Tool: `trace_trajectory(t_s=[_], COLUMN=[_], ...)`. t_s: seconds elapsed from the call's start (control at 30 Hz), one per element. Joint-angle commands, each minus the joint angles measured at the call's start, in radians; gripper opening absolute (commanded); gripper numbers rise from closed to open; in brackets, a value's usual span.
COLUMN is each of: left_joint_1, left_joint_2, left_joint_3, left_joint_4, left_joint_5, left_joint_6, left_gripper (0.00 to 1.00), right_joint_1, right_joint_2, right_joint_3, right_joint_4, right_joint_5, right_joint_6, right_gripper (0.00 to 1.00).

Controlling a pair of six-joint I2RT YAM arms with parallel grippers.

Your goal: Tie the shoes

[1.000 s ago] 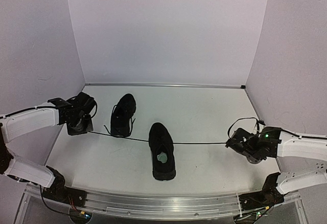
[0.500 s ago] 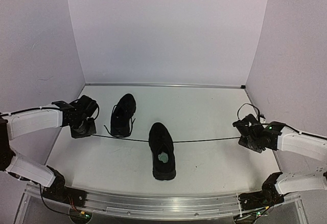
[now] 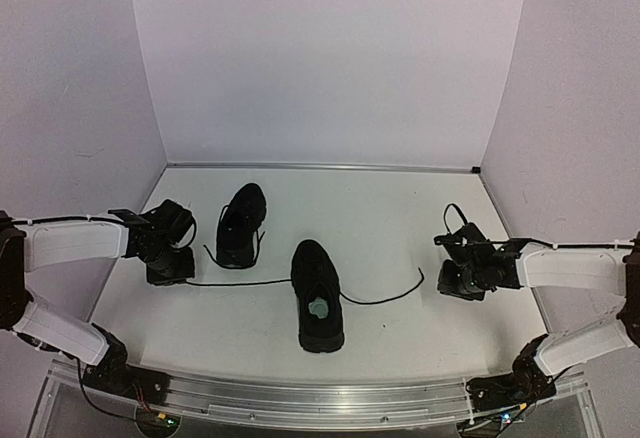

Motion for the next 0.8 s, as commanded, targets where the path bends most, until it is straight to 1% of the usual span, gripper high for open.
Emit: trace_trajectory(t_s=[0.0,0.03,0.07,0.1,0.13,0.2,0.27,0.3,0.37,0.4,0.47,0.53,0.63,0.77], left_joint_1=[0.002,0.003,0.003,0.004,0.007,0.013,0.019,0.02,0.021,0.021,0.019,0.018,0.008,-0.065], left_joint_2=[-0.037,-0.05,-0.066,-0.082,-0.101,-0.134,-0.15,-0.155,-0.167,-0.171,-0.176,-0.191,-0.23,-0.249], left_joint_3=[-0.002,0.004,0.014,0.029,0.046,0.081,0.118,0.131,0.141,0.142,0.143,0.138,0.106,0.064], left_joint_4=[0.017,0.004,-0.016,-0.041,-0.064,-0.103,-0.127,-0.125,-0.083,-0.054,-0.017,0.027,0.134,0.244], left_joint_5=[0.039,0.026,0.007,-0.015,-0.039,-0.074,-0.076,-0.066,0.013,0.045,0.077,0.094,0.186,0.235], left_joint_6=[0.005,0.006,0.007,0.007,0.013,0.03,0.06,0.079,0.144,0.179,0.23,0.258,0.288,0.344], left_gripper=[0.21,0.32,0.45,0.58,0.65,0.76,0.85,0.89,0.97,0.99,1.0,1.0,1.0,1.0], right_joint_1=[-0.002,-0.002,-0.002,-0.002,-0.002,-0.002,-0.002,-0.002,-0.002,-0.002,-0.002,-0.002,-0.002,-0.002], right_joint_2=[-0.11,-0.149,-0.187,-0.224,-0.264,-0.332,-0.369,-0.38,-0.386,-0.381,-0.359,-0.322,-0.266,-0.233], right_joint_3=[-0.027,-0.027,-0.023,-0.016,-0.004,0.024,0.054,0.07,0.106,0.123,0.152,0.177,0.207,0.227], right_joint_4=[0.072,0.073,0.071,0.065,0.053,0.033,0.027,0.025,0.02,0.02,0.02,0.022,0.023,0.027], right_joint_5=[-0.136,-0.153,-0.163,-0.168,-0.169,-0.179,-0.202,-0.215,-0.243,-0.262,-0.283,-0.317,-0.359,-0.402], right_joint_6=[-0.031,-0.036,-0.045,-0.056,-0.067,-0.092,-0.126,-0.148,-0.19,-0.21,-0.236,-0.271,-0.311,-0.346], right_gripper=[0.58,0.69,0.78,0.85,0.9,0.96,0.98,0.98,0.98,0.98,0.98,0.98,0.98,0.98])
